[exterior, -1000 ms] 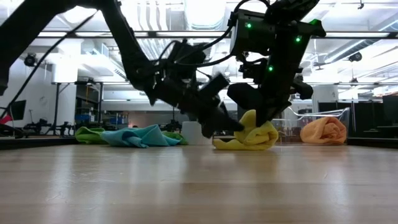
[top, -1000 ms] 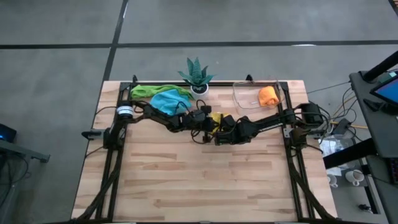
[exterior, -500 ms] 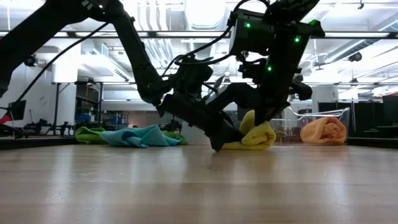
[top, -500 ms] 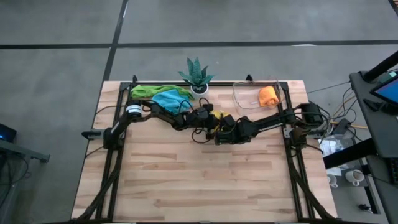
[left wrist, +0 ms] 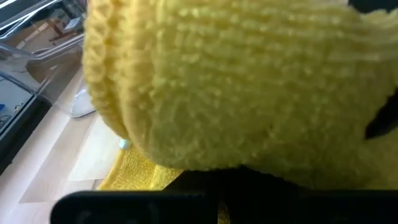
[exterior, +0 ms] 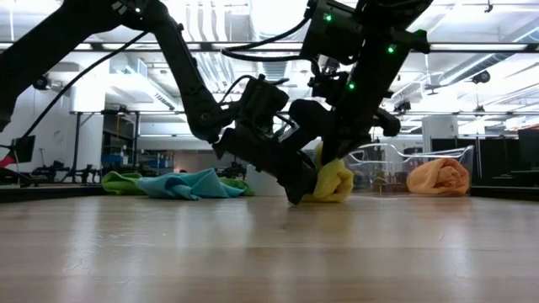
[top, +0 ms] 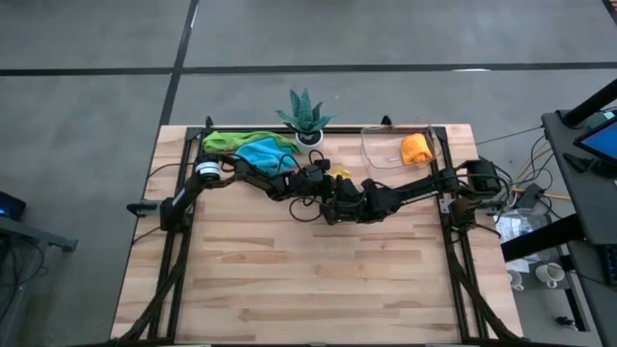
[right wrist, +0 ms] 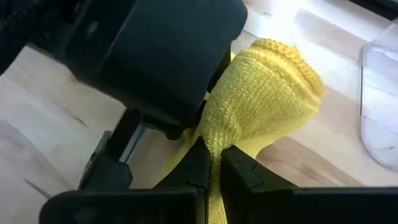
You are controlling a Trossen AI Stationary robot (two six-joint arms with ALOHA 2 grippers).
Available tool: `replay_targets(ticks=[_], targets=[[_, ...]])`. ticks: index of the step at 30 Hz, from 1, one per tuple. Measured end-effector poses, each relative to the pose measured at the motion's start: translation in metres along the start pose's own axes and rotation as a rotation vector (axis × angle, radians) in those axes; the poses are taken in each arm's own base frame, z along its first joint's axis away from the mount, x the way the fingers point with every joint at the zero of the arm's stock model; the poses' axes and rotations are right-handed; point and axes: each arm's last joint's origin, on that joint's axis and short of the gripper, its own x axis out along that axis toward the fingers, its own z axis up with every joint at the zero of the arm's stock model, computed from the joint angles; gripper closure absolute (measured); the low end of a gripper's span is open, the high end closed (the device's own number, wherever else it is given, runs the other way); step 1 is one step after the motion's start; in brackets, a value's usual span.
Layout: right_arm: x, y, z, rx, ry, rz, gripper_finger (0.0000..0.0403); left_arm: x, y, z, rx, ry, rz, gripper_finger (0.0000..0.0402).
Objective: Roll microfiber towels into tight, uniform cylinder then place into a basket
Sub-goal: Roll the yellow microfiber cloth
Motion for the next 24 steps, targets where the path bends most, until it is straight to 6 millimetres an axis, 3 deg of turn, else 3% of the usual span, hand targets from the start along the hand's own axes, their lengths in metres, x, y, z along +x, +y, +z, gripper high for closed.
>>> replay_targets(ticks=[13,24], targets=[[0.002,-0.004,0.001,0.015,-0.011,-0.038,0.0384,0.000,0.000,-0.001,0.001,0.006,0.001,0.0402],[0.010,-0.015,0.010,0.074,-0.034,-0.109,0.0311,0.000,-0.003,0.001,0.010,0.021,0.039,0.0402]])
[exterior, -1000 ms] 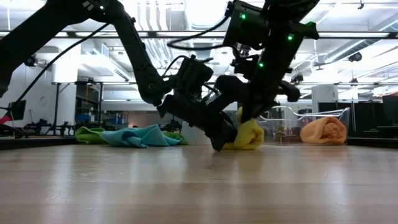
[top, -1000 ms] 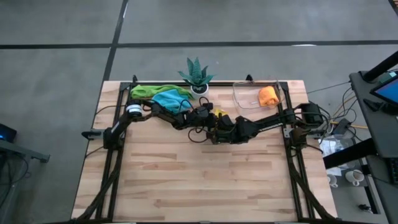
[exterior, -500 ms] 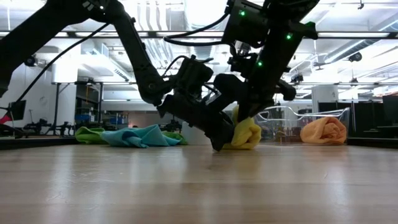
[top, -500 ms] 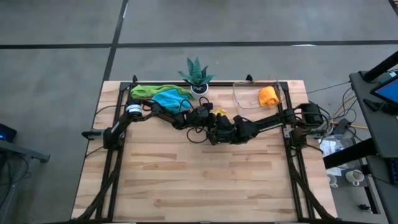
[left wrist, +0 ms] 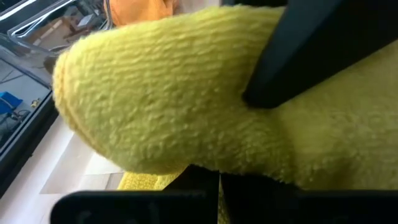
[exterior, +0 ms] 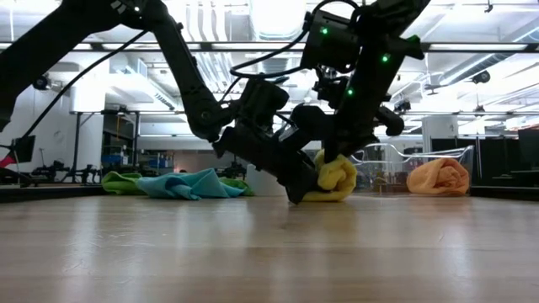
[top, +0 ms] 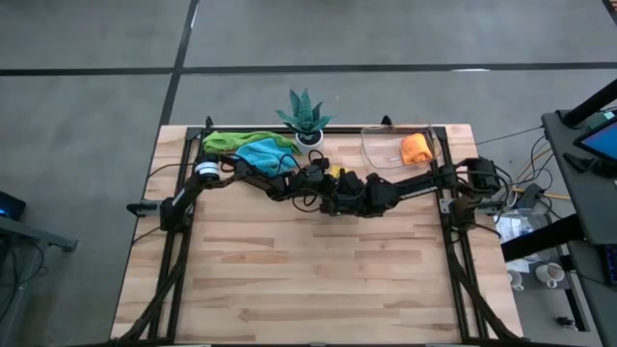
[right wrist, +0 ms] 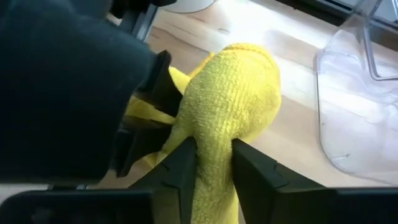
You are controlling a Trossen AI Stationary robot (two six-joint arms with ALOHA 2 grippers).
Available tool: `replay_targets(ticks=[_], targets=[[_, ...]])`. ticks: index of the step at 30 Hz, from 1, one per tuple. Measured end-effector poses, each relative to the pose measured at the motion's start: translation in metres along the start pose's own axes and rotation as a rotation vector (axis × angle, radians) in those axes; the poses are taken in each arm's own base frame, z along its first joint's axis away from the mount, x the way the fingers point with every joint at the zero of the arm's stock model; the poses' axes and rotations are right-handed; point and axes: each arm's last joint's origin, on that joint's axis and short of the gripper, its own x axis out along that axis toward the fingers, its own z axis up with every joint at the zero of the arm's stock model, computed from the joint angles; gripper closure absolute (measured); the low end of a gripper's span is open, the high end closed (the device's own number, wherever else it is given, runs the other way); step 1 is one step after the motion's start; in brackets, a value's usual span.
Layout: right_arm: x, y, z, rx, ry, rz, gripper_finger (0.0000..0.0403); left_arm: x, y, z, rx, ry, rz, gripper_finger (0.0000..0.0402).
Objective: Roll microfiber towels into tight, uniform cylinder then place into a basket
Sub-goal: Roll the yellow microfiber cloth
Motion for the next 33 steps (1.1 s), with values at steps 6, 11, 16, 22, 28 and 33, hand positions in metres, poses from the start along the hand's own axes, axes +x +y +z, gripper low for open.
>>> replay_targets(ticks=[6,11,16,22,28,33], targets=[[0.000,-0.001,0.000,0.001,-0.003,-0.009,0.0319,0.000,-0.001,0.000,-0.006,0.002,0.006,0.0402],[0.000,-0.001,0.000,-0.013,-0.014,-0.017,0.0329,0.000,-0.001,0.000,-0.022,0.005,0.007,0.0402],[0.000,-0.001,0.000,-0.018,-0.007,-0.012,0.0296,0.000,-0.001,0.000,-0.023,0.005,0.007,0.0402],[-0.001,-0.001,0.000,-0.050,-0.027,-0.029,0.0256,0.000,-0.001,0.000,-0.024,0.011,0.017,0.0402],[-0.008,-0.004,0.004,-0.062,-0.039,-0.018,0.0233,0.000,-0.001,-0.001,-0.026,0.023,0.016,0.0402],[-0.016,-0.007,0.010,-0.086,-0.053,0.000,0.0222,0.000,-0.001,-0.002,-0.027,0.026,0.017,0.0402]])
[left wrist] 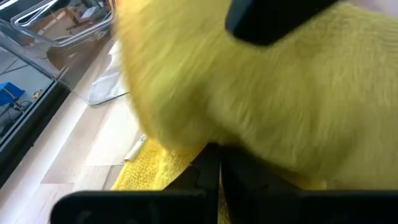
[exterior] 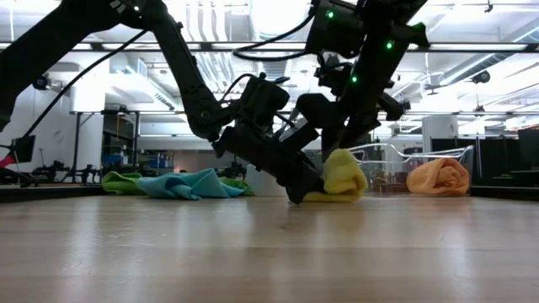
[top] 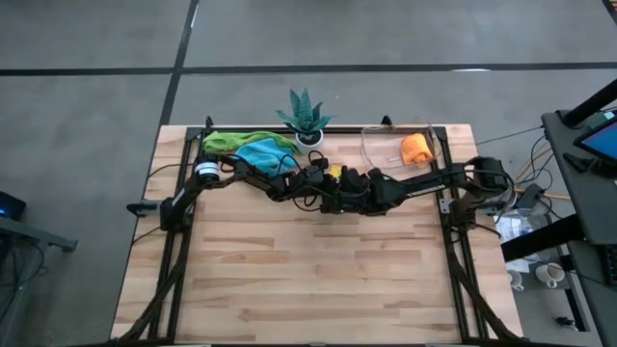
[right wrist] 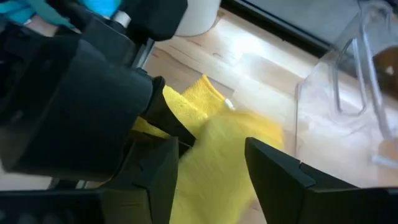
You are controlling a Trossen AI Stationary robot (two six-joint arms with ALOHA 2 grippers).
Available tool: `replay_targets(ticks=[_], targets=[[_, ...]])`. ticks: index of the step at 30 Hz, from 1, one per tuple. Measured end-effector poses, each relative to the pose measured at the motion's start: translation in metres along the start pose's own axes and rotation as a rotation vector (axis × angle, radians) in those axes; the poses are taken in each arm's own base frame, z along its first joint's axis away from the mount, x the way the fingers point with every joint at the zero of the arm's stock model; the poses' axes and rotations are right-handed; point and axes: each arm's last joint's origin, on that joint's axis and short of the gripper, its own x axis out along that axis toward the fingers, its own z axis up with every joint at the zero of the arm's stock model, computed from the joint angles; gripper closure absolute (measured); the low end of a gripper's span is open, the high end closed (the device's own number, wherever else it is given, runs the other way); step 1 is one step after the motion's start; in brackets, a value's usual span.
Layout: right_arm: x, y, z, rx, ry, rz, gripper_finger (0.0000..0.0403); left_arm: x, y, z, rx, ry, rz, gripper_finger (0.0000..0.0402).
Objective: Roll microfiber towels into tight, uniform cylinder then place into a basket
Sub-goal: Roll the yellow microfiber cloth
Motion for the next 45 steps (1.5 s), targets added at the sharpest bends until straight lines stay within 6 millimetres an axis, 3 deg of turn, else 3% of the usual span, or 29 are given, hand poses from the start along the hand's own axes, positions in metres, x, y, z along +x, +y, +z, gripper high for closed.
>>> replay_targets(ticks=[6,11,17,24,33,40,45], targets=[[-0.016,-0.009,0.000,-0.136,0.016,-0.008,0.0220,0.000,0.000,0.000,0.002,0.001,0.001,0.0402],[-0.023,-0.035,-0.025,-0.200,0.100,-0.120,0.0228,0.000,0.000,0.000,0.002,0.002,0.001,0.0402],[-0.026,-0.066,-0.062,-0.087,0.137,-0.166,0.0248,0.000,0.000,0.000,0.001,0.002,0.001,0.0402],[-0.037,-0.088,-0.075,0.161,0.064,-0.074,0.0265,0.000,-0.002,-0.001,-0.063,0.012,-0.006,0.0402],[-0.040,-0.061,-0.075,0.307,-0.097,0.319,0.0267,-0.001,-0.005,0.000,-0.071,0.011,-0.015,0.0402],[-0.028,-0.034,-0.078,0.153,-0.048,0.195,0.0266,-0.001,-0.008,-0.001,-0.214,0.021,-0.013,0.0402],[-0.034,-0.023,-0.077,0.036,-0.052,0.047,0.0266,-0.003,-0.021,0.000,-0.349,0.072,0.058,0.0402]])
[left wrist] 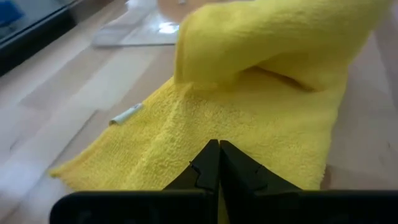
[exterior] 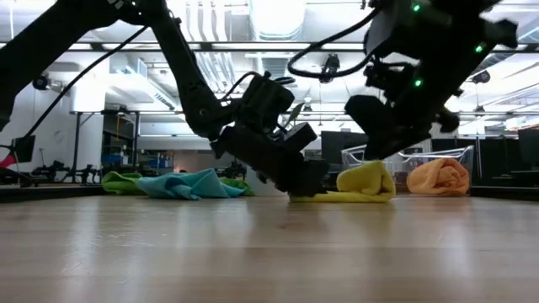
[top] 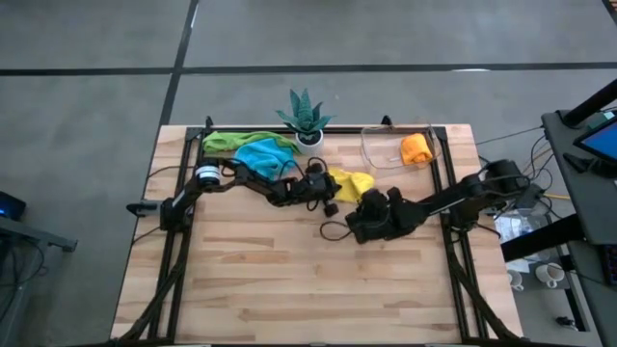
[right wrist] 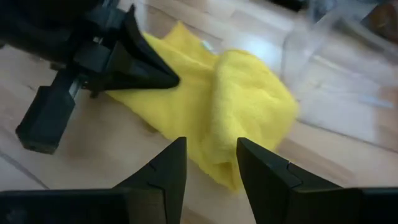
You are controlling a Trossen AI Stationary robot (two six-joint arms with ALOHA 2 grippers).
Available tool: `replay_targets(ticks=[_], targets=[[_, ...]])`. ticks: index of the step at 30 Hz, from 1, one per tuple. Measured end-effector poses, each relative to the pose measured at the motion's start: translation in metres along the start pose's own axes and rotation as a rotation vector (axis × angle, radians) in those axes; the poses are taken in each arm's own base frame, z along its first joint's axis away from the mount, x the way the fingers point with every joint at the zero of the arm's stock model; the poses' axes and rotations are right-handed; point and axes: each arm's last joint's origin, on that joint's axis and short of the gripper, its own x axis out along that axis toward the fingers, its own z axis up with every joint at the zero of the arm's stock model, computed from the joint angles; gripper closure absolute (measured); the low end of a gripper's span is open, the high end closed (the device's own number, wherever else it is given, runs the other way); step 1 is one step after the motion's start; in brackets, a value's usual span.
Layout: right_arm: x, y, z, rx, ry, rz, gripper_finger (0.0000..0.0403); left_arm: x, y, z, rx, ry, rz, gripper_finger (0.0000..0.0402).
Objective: Roll microfiber towels into tight, uniform cylinder then place into a basket
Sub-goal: Roll the yellow microfiber cloth
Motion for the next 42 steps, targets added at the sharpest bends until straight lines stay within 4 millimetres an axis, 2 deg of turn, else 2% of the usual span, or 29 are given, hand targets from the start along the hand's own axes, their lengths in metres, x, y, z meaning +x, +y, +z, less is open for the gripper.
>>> replay_targets(ticks=[5,9,16,22,26,30,35,38,42], targets=[[-0.020,0.001,-0.002,-0.047,-0.026,-0.043,0.0266,-0.007,-0.022,-0.007,-0.072,0.051,0.118,0.0402],[-0.031,-0.004,-0.005,-0.057,-0.047,-0.017,0.0266,-0.014,-0.041,-0.010,-0.169,0.051,0.144,0.0402],[-0.032,-0.013,-0.019,-0.119,-0.044,-0.012,0.0266,-0.028,-0.078,-0.014,-0.312,0.031,0.125,0.0402],[-0.038,-0.015,-0.031,-0.190,-0.048,0.009,0.0266,-0.047,-0.105,-0.027,-0.392,-0.032,0.273,0.0402],[-0.043,-0.014,-0.035,-0.212,-0.094,0.020,0.0266,-0.064,-0.111,-0.046,-0.474,-0.077,0.373,0.0402],[-0.044,-0.013,-0.035,-0.209,-0.103,0.026,0.0266,-0.075,-0.116,-0.054,-0.533,-0.081,0.362,0.0402],[-0.040,-0.008,-0.040,-0.326,-0.126,0.073,0.0267,-0.080,-0.125,-0.044,-0.508,-0.115,0.349,0.0402],[-0.035,-0.004,-0.054,-0.458,-0.166,0.137,0.0271,-0.081,-0.127,-0.038,-0.454,-0.121,0.323,0.0402],[-0.026,-0.004,-0.076,-0.496,-0.235,0.243,0.0281,-0.081,-0.126,-0.036,-0.443,-0.134,0.319,0.0402]])
